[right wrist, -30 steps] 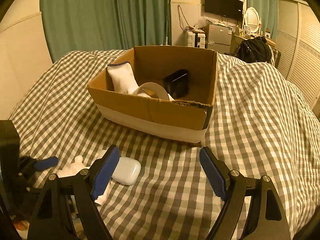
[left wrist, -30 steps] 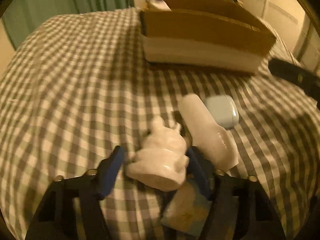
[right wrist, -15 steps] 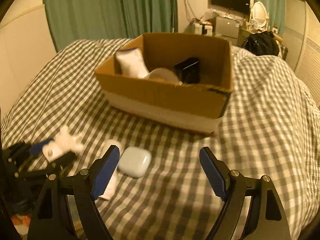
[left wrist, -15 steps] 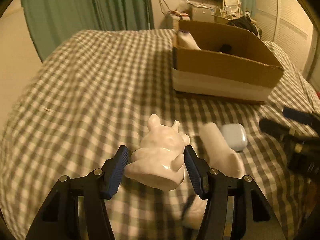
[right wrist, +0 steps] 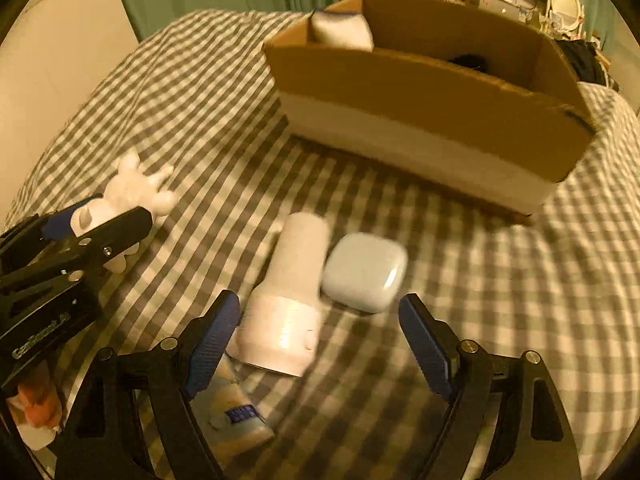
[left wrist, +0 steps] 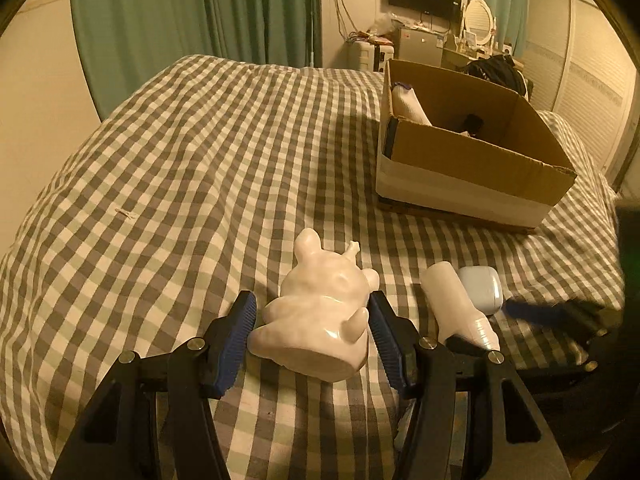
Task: Organize objects
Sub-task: 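Grasp the white figurine with the left tool while the right tool grasps the white bottle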
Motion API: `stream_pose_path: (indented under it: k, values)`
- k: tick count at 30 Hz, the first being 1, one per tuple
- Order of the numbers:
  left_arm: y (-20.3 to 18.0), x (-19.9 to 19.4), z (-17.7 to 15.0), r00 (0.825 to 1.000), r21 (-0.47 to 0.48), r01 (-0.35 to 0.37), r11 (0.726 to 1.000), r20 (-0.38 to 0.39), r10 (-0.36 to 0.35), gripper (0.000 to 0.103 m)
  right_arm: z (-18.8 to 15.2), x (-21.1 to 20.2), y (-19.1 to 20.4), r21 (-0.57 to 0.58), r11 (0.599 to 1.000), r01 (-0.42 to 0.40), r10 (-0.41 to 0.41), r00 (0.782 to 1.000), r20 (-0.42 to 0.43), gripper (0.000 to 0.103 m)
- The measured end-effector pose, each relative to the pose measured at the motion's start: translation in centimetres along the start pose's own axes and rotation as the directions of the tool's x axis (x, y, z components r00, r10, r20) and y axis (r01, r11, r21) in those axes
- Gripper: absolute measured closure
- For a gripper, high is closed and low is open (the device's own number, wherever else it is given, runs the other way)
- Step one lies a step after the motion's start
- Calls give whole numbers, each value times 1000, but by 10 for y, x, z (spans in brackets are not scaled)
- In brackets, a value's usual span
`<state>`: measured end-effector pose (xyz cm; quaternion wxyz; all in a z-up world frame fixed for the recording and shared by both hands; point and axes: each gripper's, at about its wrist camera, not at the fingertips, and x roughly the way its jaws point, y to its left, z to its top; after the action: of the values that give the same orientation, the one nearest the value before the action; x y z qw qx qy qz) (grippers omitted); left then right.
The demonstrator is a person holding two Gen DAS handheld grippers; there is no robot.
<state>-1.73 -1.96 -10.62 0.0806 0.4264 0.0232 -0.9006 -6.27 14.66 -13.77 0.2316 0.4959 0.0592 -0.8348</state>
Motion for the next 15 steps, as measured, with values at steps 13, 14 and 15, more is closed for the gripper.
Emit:
stream_pose_path:
  k: [13, 14, 15]
  values:
    - [-5, -1, -6, 1000, 2, 14, 1000, -18, -14, 44, -10, 9, 7, 22, 995, -95, 96, 994, -45, 58]
    - [-6, -2, -7, 1000, 5, 13, 1000, -21, -13, 44, -10, 6, 7, 18, 996, -90, 91, 995, -34, 58]
    - [-8, -2, -7, 1000, 8, 12, 1000, -26, -12, 44, -10, 3, 6, 16, 996, -85, 85, 996, -22, 58]
